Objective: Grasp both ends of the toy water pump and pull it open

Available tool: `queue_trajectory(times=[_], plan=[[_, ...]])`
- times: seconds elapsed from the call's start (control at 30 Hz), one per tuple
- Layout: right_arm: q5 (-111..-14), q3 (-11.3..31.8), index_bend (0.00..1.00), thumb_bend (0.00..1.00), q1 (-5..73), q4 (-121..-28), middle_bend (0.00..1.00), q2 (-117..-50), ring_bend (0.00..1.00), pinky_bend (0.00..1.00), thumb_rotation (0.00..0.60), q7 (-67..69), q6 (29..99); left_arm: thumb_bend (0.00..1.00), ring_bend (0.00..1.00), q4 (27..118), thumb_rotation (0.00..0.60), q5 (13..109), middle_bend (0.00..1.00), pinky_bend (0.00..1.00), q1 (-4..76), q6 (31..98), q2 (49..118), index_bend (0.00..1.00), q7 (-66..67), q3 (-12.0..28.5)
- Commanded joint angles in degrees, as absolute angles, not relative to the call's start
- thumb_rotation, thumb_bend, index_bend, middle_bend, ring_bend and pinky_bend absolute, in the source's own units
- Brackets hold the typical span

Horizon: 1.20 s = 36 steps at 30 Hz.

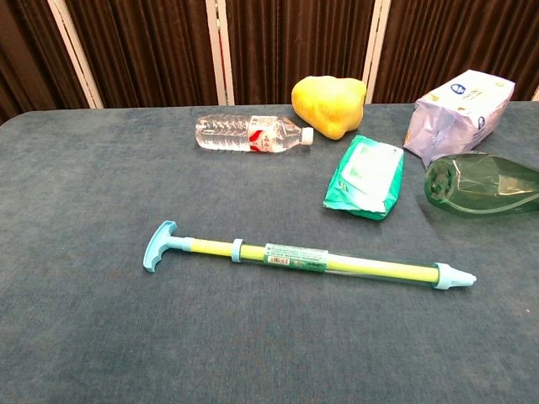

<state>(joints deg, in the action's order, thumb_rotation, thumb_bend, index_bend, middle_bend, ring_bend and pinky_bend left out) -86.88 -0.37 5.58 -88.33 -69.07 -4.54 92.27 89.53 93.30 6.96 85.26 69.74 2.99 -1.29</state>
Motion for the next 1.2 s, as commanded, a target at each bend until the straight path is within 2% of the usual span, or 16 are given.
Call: queue_trajectory(times=[0.03, 0.17, 0.27, 0.4, 0.57, 0.97, 1.2], plan=[[-87.0, -0.3, 0.21, 0.15, 5.5, -88.4, 0.00, -69.1, 0.00, 0.00, 0.600, -4.8, 92.1, 0.07, 0.00, 89.4, 0.600, 93.3, 0.00, 0.03, 6.9, 85.4, 69.7, 0.00, 2.9, -1.3], [-87.1, -0.1, 0.25, 0.15, 5.5, -88.5, 0.00, -69.3, 0.00, 0.00, 0.600, -5.2, 91.7, 0.07, 0.00, 89.3, 0.600, 93.1, 0.00, 0.03, 6.7, 85.5, 69.8, 0.00, 2.8, -1.3], [-87.1, -0.1, 0.32, 0.15, 5.5, -88.6, 0.00, -70.1, 0.00, 0.00, 0.600, -5.8, 91.3, 0.07, 0.00, 89.2, 0.600, 93.3, 0.00, 0.03, 6.7, 85.9, 69.9, 0.00, 3.0, -1.2], [-88.2, -0.2, 0.41, 0.16, 5.7, -88.2, 0.00, -73.5, 0.00, 0.00, 0.600, -6.9, 91.1, 0.07, 0.00, 89.1, 0.600, 94.0, 0.00, 0.03, 7.0, 85.6, 70.5, 0.00, 3.2, -1.3], [-88.8, -0.6, 0.47, 0.22, 7.1, -86.7, 0.00, -78.8, 0.00, 0.00, 0.600, -8.1, 87.9, 0.07, 0.00, 88.2, 0.600, 95.5, 0.00, 0.03, 7.6, 85.8, 71.5, 0.00, 2.9, -1.4], [-86.3, 0.3, 0.44, 0.25, 10.2, -80.4, 0.00, -88.8, 0.00, 0.00, 0.600, -11.6, 80.3, 0.07, 0.00, 86.4, 0.600, 95.9, 0.00, 0.03, 7.7, 86.2, 72.3, 0.00, 2.4, -1.5], [-85.5, 1.4, 0.40, 0.26, 11.8, -78.3, 0.00, -91.4, 0.00, 0.00, 0.600, -12.0, 77.7, 0.07, 0.00, 86.4, 0.600, 95.9, 0.00, 0.03, 7.7, 86.3, 72.5, 0.00, 2.4, -1.5]])
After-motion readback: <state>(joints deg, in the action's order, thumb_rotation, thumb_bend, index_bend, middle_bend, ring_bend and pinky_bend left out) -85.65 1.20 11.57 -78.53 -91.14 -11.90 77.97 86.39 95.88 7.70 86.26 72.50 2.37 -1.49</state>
